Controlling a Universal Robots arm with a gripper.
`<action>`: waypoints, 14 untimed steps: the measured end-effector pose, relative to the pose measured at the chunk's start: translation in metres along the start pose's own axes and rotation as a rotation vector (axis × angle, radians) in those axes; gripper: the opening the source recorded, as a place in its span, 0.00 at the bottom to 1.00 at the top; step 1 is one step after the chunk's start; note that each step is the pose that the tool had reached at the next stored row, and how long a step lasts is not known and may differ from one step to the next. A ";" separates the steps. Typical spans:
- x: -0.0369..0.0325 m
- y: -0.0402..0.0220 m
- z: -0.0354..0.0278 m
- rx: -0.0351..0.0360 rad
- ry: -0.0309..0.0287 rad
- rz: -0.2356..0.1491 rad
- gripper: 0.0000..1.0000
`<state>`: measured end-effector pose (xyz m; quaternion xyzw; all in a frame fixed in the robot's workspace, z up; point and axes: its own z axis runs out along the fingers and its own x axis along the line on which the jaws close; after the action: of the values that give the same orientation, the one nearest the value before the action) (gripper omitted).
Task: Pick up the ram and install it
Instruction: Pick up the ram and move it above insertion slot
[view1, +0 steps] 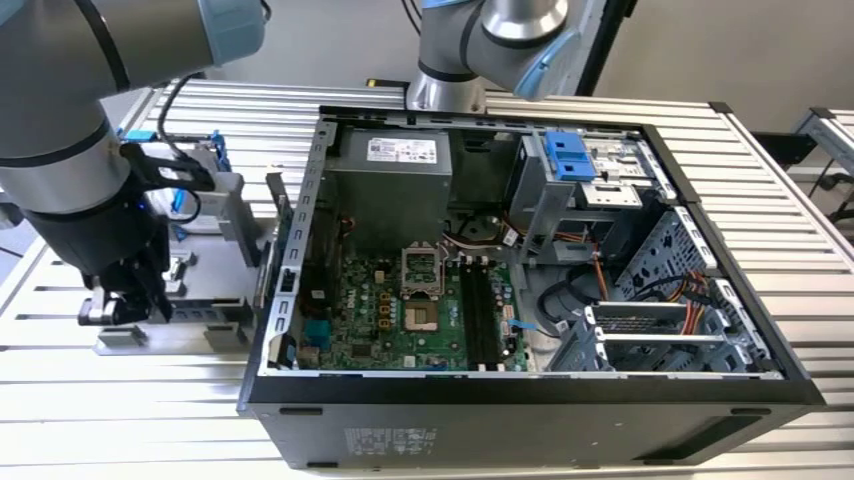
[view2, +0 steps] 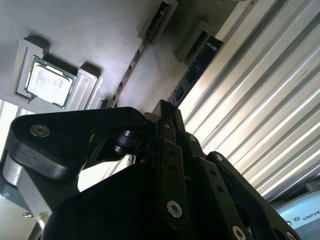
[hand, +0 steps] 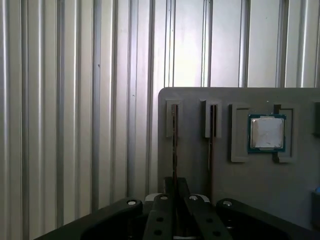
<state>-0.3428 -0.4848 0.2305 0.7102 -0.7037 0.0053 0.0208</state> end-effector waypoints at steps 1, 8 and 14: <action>0.0001 0.0000 -0.0015 0.0001 -0.0001 0.000 0.00; 0.0004 0.0003 -0.0120 0.0000 0.0000 0.000 0.00; 0.0008 0.0004 -0.0203 0.0000 0.0000 0.000 0.00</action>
<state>-0.3428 -0.4848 0.2508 0.7102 -0.7036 0.0053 0.0208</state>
